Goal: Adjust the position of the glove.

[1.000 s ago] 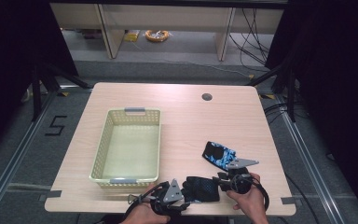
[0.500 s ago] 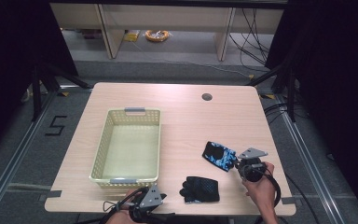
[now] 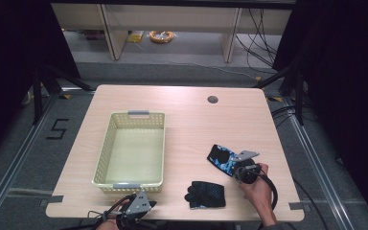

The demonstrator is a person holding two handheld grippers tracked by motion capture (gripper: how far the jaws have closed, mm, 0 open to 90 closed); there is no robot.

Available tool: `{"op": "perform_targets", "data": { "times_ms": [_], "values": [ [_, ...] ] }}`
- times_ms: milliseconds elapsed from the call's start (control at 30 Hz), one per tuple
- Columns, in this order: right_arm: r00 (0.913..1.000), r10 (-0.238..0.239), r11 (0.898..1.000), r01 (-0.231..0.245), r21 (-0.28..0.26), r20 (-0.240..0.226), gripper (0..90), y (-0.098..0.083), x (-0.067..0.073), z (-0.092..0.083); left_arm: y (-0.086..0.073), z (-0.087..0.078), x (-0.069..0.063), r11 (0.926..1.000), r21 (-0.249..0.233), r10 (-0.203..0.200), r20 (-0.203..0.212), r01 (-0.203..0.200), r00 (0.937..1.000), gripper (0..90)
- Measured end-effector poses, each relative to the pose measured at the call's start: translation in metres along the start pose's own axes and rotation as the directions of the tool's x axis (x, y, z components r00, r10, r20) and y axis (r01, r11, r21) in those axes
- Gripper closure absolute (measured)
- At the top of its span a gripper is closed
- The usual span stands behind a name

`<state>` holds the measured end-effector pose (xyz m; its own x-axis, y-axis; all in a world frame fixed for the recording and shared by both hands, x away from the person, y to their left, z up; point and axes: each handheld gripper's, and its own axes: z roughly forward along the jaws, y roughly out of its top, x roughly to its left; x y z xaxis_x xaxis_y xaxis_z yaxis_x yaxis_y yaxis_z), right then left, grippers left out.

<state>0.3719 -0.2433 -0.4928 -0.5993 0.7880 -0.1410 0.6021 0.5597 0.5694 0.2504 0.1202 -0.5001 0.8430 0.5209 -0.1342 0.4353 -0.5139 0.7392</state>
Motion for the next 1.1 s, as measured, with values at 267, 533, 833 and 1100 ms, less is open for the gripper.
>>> {"op": "perform_targets", "data": {
  "times_ms": [267, 533, 833, 1100],
  "values": [
    [0.9951, 0.036, 0.999, -0.038, -0.015, -0.092, 90.0, 0.016, 0.022, 0.010, -0.002, -0.001, 0.000, 1.0000, 0.004, -0.006, 0.009, 0.006, 0.9999, 30.7],
    [0.9919, 0.016, 1.000, -0.016, -0.006, -0.126, 90.0, 0.040, 0.038, 0.024, -0.003, -0.004, 0.001, 0.9999, 0.002, 0.012, -0.002, -0.012, 0.9999, 31.1],
    [0.9884, 0.006, 1.000, -0.010, -0.028, -0.152, 90.0, 0.066, 0.045, 0.042, -0.004, -0.005, 0.001, 0.9999, -0.002, 0.015, 0.001, -0.015, 0.9999, 31.2],
    [0.9786, 0.042, 0.998, -0.049, -0.032, -0.202, 90.0, 0.092, 0.050, 0.065, -0.004, -0.005, 0.001, 0.9998, -0.007, 0.017, 0.000, -0.017, 0.9999, 31.4]
  ]
}}
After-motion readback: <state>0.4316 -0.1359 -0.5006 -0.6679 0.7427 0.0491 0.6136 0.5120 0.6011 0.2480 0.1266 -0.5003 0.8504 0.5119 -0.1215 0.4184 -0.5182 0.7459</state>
